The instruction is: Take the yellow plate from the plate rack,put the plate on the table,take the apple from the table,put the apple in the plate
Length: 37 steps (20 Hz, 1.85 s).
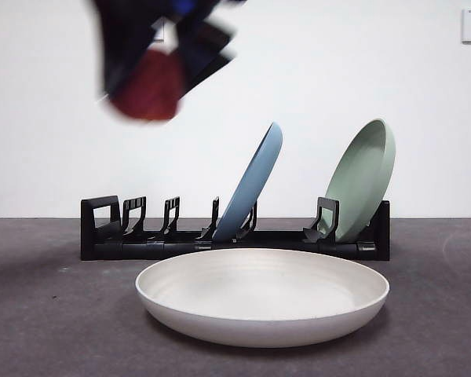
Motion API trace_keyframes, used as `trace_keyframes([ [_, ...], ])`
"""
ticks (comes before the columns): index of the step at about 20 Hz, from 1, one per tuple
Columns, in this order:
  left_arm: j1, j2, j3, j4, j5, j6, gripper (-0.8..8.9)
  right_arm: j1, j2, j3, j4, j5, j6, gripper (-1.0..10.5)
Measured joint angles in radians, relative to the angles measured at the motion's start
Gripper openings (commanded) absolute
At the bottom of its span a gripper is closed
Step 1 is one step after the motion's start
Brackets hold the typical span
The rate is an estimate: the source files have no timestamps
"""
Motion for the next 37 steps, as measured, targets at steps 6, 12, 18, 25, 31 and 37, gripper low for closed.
trace_keyframes([
  [6,0.000,0.129,0.000,0.058,0.209,0.001,3.11,-0.173,-0.265,0.000,-0.220,0.001,0.072,-0.1],
  [12,0.000,0.161,0.000,0.106,0.280,0.001,3.11,-0.308,-0.338,0.000,-0.538,0.007,0.205,-0.1],
  [18,0.000,0.161,0.000,0.106,0.280,0.001,3.11,-0.289,-0.338,-0.143,-0.409,0.005,0.264,-0.1],
  [25,0.000,0.161,0.000,0.106,0.281,0.001,3.11,-0.181,-0.301,-0.517,0.066,-0.035,0.332,-0.1],
  [31,0.000,0.161,0.000,0.106,0.282,0.001,3.11,-0.123,-0.084,-0.572,0.231,-0.055,0.346,-0.1],
  [37,0.000,0.161,0.000,0.105,0.282,0.001,3.11,-0.119,-0.012,-0.571,0.243,-0.055,0.346,-0.1],
])
